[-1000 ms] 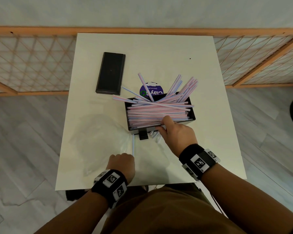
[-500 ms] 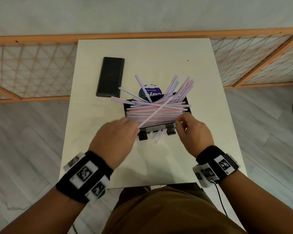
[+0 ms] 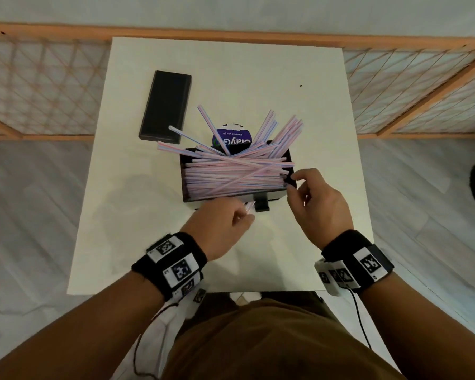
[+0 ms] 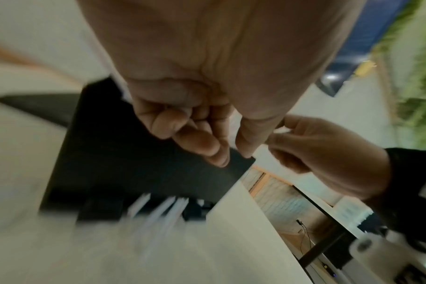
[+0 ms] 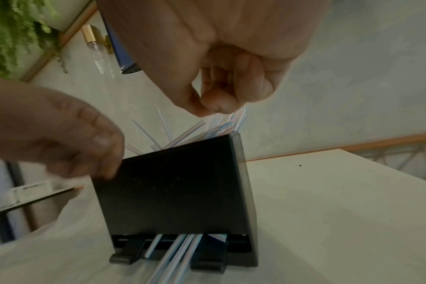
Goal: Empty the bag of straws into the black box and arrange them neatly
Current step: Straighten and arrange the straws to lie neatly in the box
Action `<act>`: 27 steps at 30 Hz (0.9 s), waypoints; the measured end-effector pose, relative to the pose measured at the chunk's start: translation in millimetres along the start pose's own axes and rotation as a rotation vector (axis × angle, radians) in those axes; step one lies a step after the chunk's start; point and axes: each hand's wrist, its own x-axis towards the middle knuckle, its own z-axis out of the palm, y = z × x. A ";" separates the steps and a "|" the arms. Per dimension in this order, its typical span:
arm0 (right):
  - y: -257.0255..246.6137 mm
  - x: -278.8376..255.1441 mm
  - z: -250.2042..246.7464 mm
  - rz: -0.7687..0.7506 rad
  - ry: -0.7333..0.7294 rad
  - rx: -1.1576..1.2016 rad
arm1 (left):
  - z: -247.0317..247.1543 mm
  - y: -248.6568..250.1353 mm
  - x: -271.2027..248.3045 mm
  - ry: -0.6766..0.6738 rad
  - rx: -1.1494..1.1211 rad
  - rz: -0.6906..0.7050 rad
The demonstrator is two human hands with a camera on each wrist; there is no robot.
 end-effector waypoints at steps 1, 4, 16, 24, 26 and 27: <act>0.9 4.4 -0.7 -0.033 -0.014 -0.016 | 15.3 -1.5 1.0 -0.075 -0.035 -0.093; 4.0 17.6 0.6 -0.116 -0.084 -0.072 | 63.1 -18.1 15.8 -0.136 -0.168 -0.431; 17.5 27.7 13.3 -0.222 -0.269 -0.085 | 121.4 -7.3 54.4 0.290 -0.582 -0.773; 22.7 32.7 13.5 -0.235 -0.341 -0.044 | 137.0 -12.7 68.7 0.244 -0.541 -0.761; 24.0 33.5 13.2 -0.251 -0.366 -0.037 | 135.9 -15.6 72.9 0.246 -0.491 -0.720; 24.3 33.9 13.2 -0.250 -0.374 -0.033 | 135.4 -17.2 75.5 0.241 -0.464 -0.695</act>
